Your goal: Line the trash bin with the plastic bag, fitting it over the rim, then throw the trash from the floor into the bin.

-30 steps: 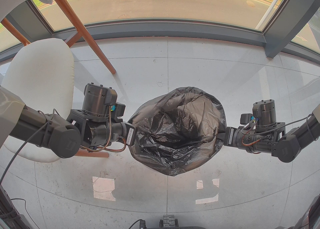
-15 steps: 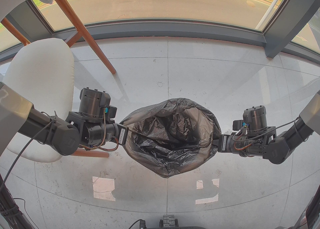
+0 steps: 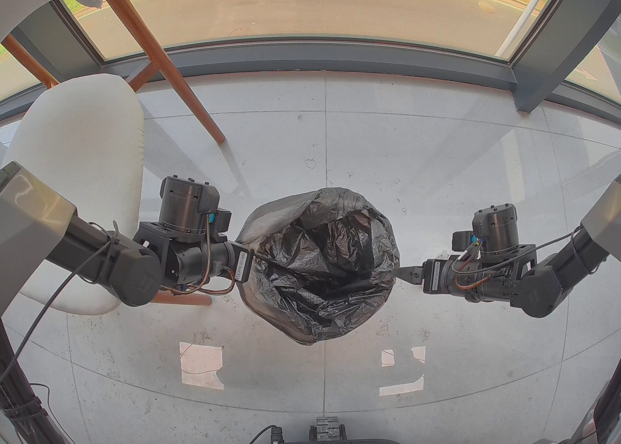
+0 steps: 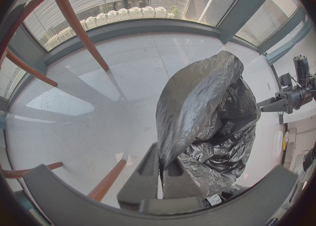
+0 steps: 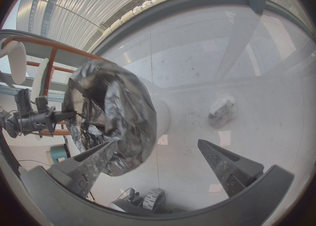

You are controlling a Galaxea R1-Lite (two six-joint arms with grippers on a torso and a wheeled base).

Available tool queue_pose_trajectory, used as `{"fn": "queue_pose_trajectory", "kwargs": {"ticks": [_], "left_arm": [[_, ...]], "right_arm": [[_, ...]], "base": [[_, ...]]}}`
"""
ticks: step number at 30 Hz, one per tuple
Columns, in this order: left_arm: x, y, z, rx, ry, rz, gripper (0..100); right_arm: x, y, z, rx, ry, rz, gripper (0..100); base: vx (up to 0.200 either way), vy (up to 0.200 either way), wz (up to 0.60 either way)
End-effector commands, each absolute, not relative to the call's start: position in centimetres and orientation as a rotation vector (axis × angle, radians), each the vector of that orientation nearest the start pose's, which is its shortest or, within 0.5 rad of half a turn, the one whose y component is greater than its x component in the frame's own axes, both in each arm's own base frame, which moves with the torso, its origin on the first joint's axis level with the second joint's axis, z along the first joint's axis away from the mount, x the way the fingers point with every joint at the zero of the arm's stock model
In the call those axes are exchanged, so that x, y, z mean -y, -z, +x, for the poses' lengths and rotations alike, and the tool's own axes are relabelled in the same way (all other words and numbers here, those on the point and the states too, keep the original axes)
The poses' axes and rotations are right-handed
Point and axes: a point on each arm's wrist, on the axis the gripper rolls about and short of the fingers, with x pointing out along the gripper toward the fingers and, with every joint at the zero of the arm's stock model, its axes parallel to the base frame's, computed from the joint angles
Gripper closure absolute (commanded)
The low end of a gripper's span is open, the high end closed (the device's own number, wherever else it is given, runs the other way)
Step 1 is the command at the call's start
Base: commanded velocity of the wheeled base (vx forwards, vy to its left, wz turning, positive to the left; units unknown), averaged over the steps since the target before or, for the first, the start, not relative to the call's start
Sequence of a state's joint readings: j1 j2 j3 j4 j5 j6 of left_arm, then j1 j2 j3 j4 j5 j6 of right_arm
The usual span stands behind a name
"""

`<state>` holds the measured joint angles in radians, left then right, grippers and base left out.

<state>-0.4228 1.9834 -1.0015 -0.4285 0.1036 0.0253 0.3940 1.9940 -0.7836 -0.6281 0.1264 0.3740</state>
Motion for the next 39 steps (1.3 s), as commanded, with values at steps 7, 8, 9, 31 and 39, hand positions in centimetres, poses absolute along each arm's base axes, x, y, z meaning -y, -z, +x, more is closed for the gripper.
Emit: {"fn": "queue_pose_trajectory", "kwargs": {"ticks": [7,8,9,31,39], "left_arm": [[15.3,-10.5,35.1,-0.477,0.307,0.150,0],[15.3,-10.5,35.1,-0.474,0.307,0.148,0],[15.3,-10.6,35.1,-0.470,0.308,0.147,0],[11.3,-13.9,24.9,-0.416,0.395,0.125,0],[12.5,-14.6,24.7,-0.379,0.445,0.163,0]], "right_arm": [[-10.7,-13.7,29.0,-0.442,-0.390,0.319,0],[-10.2,-13.7,28.8,-0.440,-0.378,0.322,0],[-9.6,-13.8,28.5,-0.439,-0.363,0.325,0],[-1.9,-0.6,31.7,-0.592,-0.137,0.243,0],[-3.7,3.5,36.8,-0.513,-0.192,0.219,0]], "base": [[0.000,0.000,0.00],[0.000,0.000,0.00],[0.000,0.000,0.00],[0.000,0.000,0.00],[0.000,0.000,0.00]]}}
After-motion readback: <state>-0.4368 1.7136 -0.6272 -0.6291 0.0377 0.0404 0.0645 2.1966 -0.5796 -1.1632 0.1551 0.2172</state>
